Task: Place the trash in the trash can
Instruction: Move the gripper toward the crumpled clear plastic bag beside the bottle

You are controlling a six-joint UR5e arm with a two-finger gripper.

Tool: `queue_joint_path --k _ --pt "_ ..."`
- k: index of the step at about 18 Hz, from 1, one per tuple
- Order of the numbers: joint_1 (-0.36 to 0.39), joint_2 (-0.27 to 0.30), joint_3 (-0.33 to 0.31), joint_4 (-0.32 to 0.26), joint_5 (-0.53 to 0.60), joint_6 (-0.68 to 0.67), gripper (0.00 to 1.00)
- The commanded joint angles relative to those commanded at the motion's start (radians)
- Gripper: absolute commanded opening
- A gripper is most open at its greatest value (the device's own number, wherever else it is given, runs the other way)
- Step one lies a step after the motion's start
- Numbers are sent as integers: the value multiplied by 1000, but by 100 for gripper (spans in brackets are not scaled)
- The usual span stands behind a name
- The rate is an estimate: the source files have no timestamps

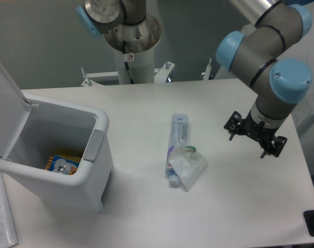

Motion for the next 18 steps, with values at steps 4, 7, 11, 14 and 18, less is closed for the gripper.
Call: queue_joint_path --k 4,7,11,14,18 --pt "-3 23 -66 66 -5 -102 100" --pt "-20 -5 -69 66 -2 -192 100" --pt "-54 -5 -71 54 -3 -160 100" --pt "-67 8 -109 -15 -2 -137 100" --pt "-80 74 -180 -24 -2 -71 100"
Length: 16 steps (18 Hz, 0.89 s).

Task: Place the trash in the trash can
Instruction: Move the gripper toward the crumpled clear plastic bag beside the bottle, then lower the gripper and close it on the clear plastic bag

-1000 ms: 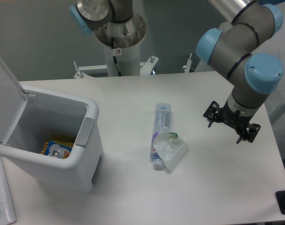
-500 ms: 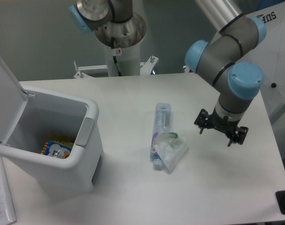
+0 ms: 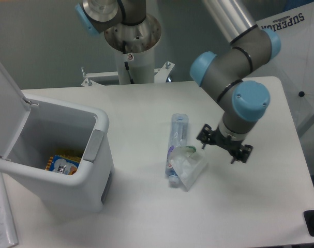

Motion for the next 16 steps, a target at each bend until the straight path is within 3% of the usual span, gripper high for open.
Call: queue_joint_path --k 5,8,11,16 --pt "-41 0 -31 23 3 -15 100" --pt "-67 -26 -34 119 3 -63 99" --pt "-87 -52 -34 140 9 -89 80" --pt "-89 -51 -35 137 9 -87 33"
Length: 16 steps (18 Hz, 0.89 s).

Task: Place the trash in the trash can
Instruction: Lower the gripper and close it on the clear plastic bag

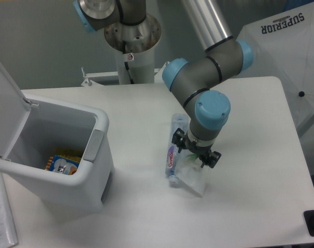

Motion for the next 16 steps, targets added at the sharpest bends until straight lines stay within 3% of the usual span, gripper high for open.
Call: queue_joint_path --k 3,4,9,13,16 --pt "0 6 8 0 -5 -2 5" --pt "0 9 9 0 -8 -3 0" --pt "6 15 46 -3 -9 -5 0" --pt "14 67 55 -3 -18 -5 0" --pt "26 92 89 -3 -119 -47 0"
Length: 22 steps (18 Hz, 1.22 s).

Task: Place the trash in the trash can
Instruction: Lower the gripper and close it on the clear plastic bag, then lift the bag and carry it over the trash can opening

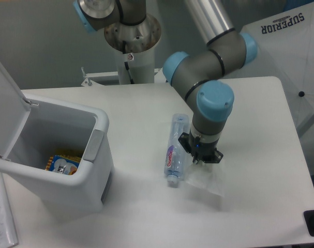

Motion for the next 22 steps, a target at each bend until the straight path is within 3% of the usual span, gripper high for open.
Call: queue_joint_path --k 6,13,19,22 --pt "0 2 103 6 -315 -215 0" --pt "0 116 121 8 -526 -316 0" --pt "-29 215 111 9 -619 -425 0" --pt "-95 238 109 8 -629 -447 0"
